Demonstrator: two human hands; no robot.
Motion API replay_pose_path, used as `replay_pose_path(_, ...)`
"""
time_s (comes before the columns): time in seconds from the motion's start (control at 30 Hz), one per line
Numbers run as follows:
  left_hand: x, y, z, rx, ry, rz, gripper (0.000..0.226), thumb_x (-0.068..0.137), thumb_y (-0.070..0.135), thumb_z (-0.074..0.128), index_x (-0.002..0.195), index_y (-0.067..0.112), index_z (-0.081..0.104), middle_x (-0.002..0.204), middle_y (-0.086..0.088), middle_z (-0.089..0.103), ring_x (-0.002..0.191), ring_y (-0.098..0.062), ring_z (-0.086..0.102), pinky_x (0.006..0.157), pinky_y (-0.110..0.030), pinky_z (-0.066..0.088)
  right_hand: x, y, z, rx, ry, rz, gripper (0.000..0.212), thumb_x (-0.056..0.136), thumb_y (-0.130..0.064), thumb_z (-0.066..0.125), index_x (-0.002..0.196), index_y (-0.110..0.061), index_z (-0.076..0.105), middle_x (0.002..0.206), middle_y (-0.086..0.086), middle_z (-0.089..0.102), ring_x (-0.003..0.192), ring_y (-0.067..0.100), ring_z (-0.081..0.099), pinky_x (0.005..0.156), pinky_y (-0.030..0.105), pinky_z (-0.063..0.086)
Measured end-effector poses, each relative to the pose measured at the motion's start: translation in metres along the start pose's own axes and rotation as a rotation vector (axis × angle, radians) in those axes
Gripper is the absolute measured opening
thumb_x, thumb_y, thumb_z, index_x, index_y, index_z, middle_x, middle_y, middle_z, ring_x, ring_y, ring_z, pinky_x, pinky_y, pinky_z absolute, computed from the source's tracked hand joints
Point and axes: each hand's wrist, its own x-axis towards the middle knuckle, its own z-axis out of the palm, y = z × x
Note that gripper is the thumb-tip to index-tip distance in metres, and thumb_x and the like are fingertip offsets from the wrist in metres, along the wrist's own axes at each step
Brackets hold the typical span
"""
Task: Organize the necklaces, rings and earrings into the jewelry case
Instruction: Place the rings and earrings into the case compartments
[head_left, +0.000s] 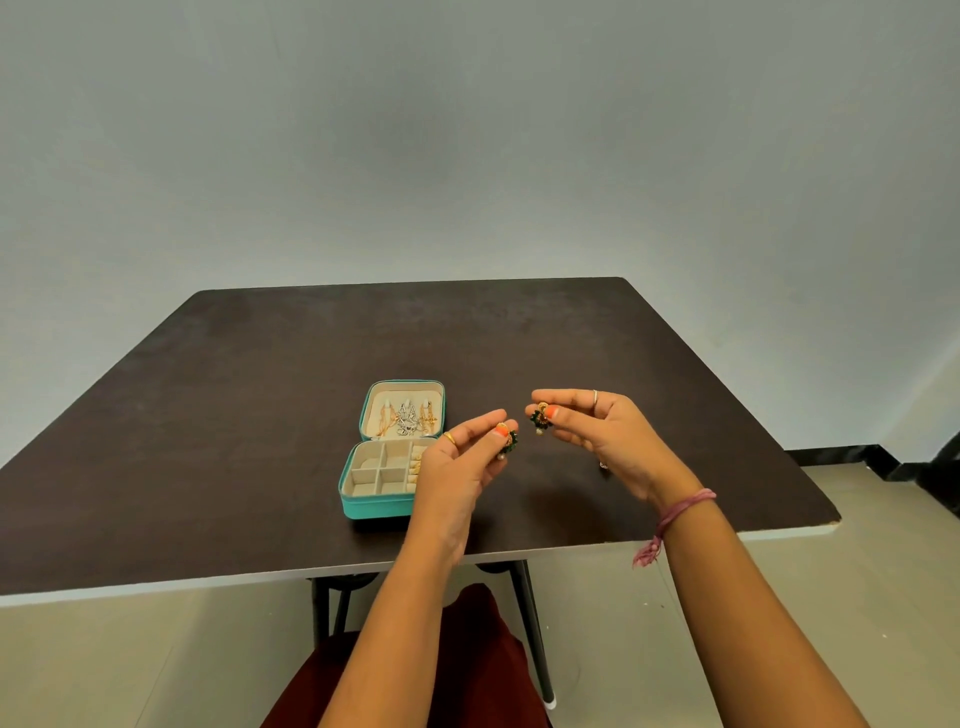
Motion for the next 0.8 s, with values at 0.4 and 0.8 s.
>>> replay_pose_path(0.4,0.039,0.0,0.013,0.313,-0.006,0.013,0.017,0.089,0.006,0.064,0.105,0.012,0.065,0.097,-0.008,0.07,0.089,-0.016,0.07,0.056,-0.02,0.054,0.008,0.017,-0.011,-0.215,0.111,0.034,0.026,0.093,-0.007,0.057,0.117,-0.015,0.065,0.1,0.002,0.072,0.089,0.014,0.07,0.072,0.021,0.057)
replay_pose_path(0.8,0.103,-0.014,0.043,1.025,-0.037,-0.216,0.021,0.079,0.006,0.075,0.078,0.023,0.063,0.1,-0.007,0.07,0.09,-0.021,0.07,0.083,-0.035,0.057,0.035,0.025,-0.001,-0.37,0.132,0.335,0.023,0.095,-0.004,0.051,0.116,-0.005,0.062,0.083,0.006,0.065,0.061,0.006,0.061,0.052,0.013,0.052)
